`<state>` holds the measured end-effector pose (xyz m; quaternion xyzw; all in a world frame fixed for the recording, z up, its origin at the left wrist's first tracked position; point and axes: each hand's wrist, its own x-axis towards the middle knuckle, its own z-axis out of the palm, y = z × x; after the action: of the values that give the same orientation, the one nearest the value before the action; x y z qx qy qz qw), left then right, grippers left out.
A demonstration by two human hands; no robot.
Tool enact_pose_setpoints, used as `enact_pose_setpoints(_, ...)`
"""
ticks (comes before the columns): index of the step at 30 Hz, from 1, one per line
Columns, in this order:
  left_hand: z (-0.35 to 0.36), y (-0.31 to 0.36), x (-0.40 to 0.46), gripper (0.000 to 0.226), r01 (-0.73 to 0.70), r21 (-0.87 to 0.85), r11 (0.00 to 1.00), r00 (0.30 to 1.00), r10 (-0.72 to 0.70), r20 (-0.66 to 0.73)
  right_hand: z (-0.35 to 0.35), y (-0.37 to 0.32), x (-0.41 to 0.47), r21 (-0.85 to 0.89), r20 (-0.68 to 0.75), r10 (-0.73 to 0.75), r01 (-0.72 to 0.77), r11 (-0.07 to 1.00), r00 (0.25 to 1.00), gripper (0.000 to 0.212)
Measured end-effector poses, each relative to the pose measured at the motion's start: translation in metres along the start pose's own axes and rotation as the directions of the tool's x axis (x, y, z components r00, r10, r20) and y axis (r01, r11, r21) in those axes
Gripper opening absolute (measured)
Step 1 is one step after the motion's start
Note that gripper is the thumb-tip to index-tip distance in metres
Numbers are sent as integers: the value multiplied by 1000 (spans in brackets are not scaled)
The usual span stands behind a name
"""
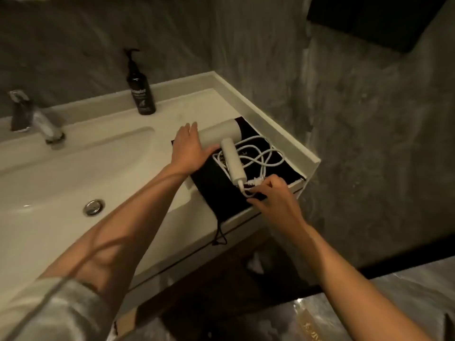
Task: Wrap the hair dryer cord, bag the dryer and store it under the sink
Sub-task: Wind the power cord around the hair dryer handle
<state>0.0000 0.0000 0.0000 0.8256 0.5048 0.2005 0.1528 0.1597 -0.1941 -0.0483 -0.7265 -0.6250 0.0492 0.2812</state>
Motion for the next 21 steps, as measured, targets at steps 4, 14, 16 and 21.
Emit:
enact_pose_setpoints(4,0,-6,28,86,28,121,992,987,-47,153,-1,-6,4,-98,15,36,-35,995,999,24)
enact_pose_setpoints(14,7,-15,42,79,-15,215,977,980,-28,197,3,-1,1,-45,-22,41,-42,998,999,15)
enact_pose_setpoints(16,4,-18,36,75,14,175,984,984,-45,174,2,3,-2,-35,-47,38,-40,999,998,16)
enact_pose_setpoints(21,-14,-23,14,72,145,30,989,989,-146,21,-7,-2,11,69,-232,64,-49,996,971,10)
